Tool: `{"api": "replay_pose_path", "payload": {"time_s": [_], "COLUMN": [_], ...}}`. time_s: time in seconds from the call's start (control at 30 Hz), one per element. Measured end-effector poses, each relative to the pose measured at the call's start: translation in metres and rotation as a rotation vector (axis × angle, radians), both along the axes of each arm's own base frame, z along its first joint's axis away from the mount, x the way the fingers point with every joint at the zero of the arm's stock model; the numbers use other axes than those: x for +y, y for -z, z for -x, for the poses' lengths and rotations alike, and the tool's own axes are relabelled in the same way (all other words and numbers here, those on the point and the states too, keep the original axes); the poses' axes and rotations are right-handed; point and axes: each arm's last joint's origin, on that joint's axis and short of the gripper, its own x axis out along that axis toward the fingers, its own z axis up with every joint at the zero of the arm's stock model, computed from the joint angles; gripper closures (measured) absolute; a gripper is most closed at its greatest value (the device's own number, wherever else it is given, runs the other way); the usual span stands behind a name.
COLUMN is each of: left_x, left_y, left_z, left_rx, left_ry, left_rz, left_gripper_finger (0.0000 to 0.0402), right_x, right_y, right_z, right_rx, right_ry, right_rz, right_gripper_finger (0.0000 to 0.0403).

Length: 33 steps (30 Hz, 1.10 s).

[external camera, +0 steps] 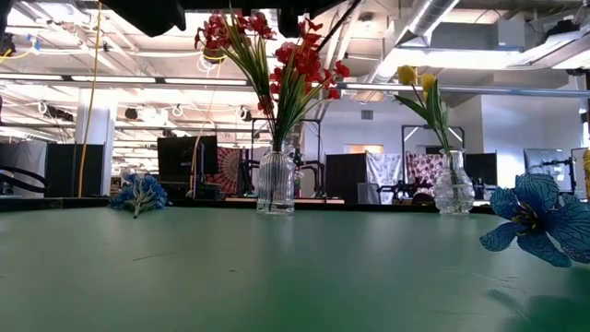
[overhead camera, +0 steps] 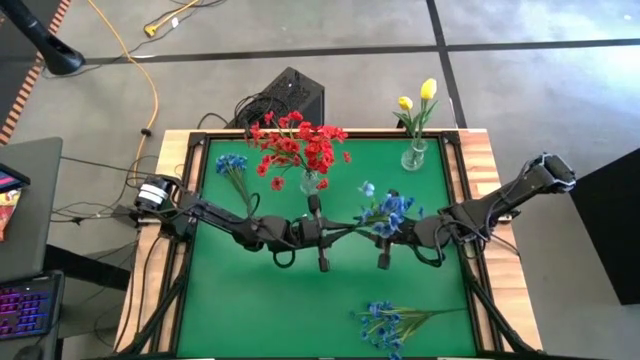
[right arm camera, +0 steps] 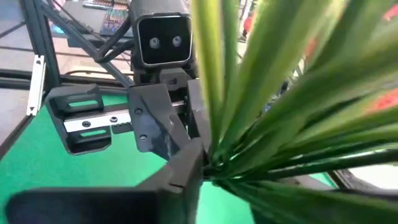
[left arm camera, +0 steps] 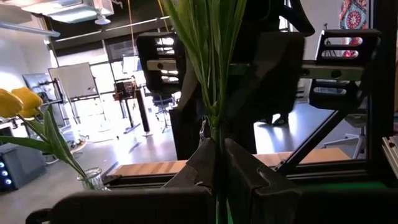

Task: Sort flowers into vase by color
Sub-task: Put the middle blue flowers into the yellow transparent vase

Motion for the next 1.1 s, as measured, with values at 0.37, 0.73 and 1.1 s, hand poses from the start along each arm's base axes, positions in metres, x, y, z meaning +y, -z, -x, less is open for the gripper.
{"api": "replay_pose_path", "payload": {"time_s": [0.37, 0.73, 1.1], "left_x": [0.001, 0.000, 0.003], "left_y": [0.000, -0.022, -0.021], "left_z": [0.000, 0.014, 0.017], "left_rx": [0.006, 0.055, 0.133], "left_ry": [-0.025, -0.125, -0.138], "left_rz": [-0.018, -0.033, 0.011], "left_gripper_finger": [0.0367, 0.0235, 0.0218], "right_x": [0.000, -0.022, -0.061], "right_y": [0.002, -0.022, -0.035], "right_z": [0.000, 0.023, 0.077], "right_rx": [0.020, 0.197, 0.570], "right_ry": [-0.012, 0.072, 0.269], "right_rz": [0.023, -0.013, -0.197], "right_gripper_finger": [0.0362, 0.0361, 0.0358]}}
